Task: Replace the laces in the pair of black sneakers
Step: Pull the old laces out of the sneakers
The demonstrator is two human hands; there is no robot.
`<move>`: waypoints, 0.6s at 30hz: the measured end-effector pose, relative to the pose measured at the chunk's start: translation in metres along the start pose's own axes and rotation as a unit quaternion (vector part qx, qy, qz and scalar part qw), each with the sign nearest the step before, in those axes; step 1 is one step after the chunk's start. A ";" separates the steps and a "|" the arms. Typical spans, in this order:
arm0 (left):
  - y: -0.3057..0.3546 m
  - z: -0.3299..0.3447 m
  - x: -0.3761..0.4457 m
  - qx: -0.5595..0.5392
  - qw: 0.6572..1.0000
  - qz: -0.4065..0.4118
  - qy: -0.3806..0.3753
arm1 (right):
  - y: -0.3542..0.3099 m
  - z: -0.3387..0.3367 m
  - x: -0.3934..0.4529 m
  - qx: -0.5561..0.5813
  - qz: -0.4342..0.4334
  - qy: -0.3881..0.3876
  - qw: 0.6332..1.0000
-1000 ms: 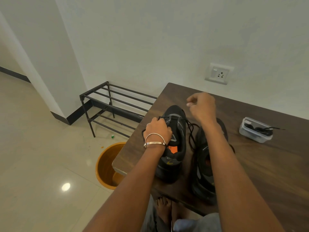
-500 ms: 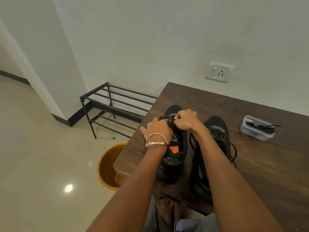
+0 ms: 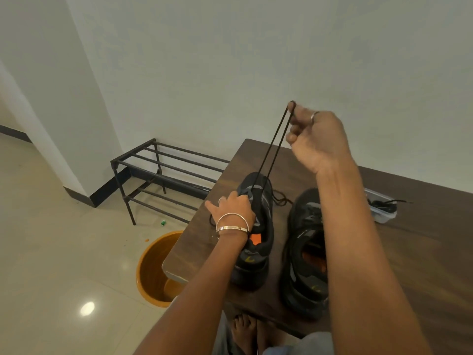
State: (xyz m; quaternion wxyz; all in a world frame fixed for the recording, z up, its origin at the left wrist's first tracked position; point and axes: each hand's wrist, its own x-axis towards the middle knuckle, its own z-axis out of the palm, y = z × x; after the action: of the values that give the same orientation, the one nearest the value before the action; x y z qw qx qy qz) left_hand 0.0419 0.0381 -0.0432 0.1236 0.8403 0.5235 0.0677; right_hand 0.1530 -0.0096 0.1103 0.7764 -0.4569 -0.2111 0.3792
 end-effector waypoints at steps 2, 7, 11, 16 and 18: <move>0.000 -0.001 0.000 -0.005 1.000 0.003 0.003 | -0.011 0.006 -0.009 -0.015 -0.035 -0.016 0.999; 0.001 -0.006 0.001 -0.050 0.999 -0.010 -0.020 | 0.007 -0.001 -0.004 -0.167 -0.042 0.015 0.985; -0.006 -0.003 0.022 -0.191 0.978 -0.020 -0.083 | 0.018 -0.008 0.002 -0.180 -0.072 0.020 0.981; -0.010 -0.006 0.035 -0.349 0.936 0.021 0.041 | 0.019 -0.009 0.002 -0.106 -0.121 0.000 0.987; -0.004 -0.008 0.037 -0.336 0.938 0.070 0.053 | 0.020 -0.012 0.001 -0.072 -0.102 -0.006 0.992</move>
State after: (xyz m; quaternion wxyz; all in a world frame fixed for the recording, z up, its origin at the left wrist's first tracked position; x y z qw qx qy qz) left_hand 0.0532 0.0736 -0.0373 0.3663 0.7792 0.4161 0.2924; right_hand 0.1540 -0.0098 0.0868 0.7746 -0.4858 -0.2880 0.2846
